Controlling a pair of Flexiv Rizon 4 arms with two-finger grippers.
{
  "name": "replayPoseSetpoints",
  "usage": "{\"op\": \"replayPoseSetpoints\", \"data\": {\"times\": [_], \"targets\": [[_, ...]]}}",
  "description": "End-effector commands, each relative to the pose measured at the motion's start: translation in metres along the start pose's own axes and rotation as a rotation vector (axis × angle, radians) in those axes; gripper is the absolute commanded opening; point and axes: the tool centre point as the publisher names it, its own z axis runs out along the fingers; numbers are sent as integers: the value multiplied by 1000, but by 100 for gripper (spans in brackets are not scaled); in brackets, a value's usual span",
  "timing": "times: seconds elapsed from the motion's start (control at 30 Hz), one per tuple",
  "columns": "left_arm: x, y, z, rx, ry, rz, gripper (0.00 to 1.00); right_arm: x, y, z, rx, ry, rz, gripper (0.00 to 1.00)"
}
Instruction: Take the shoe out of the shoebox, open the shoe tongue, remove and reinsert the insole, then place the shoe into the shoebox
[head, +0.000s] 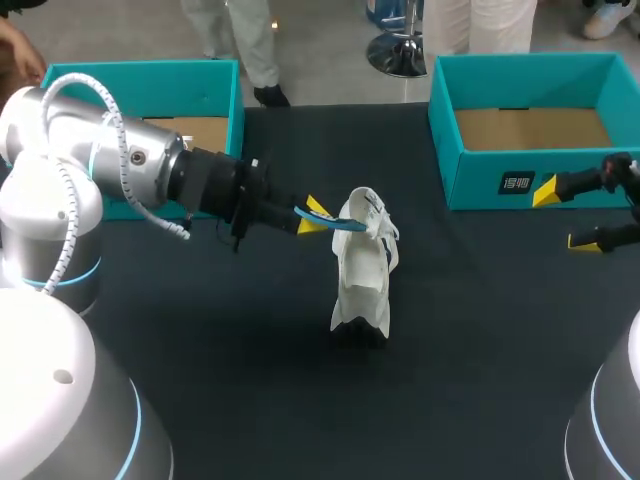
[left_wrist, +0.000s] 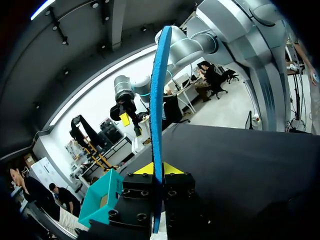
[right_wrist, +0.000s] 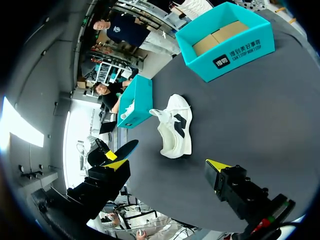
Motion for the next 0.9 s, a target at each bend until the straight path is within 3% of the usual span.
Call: {"op": "replayPoseSetpoints", "data": {"times": [0.03,0.5,0.9], "targets": [[10,9,6,12,-6,24,0,0,-1,0,-2,-3,2,100],[35,65,16,15,67,37,0,0,-1,0,-2,-3,2,100],[35,67,16,22,53,31,0,0,-1,0,-2,-3,2,100]]}}
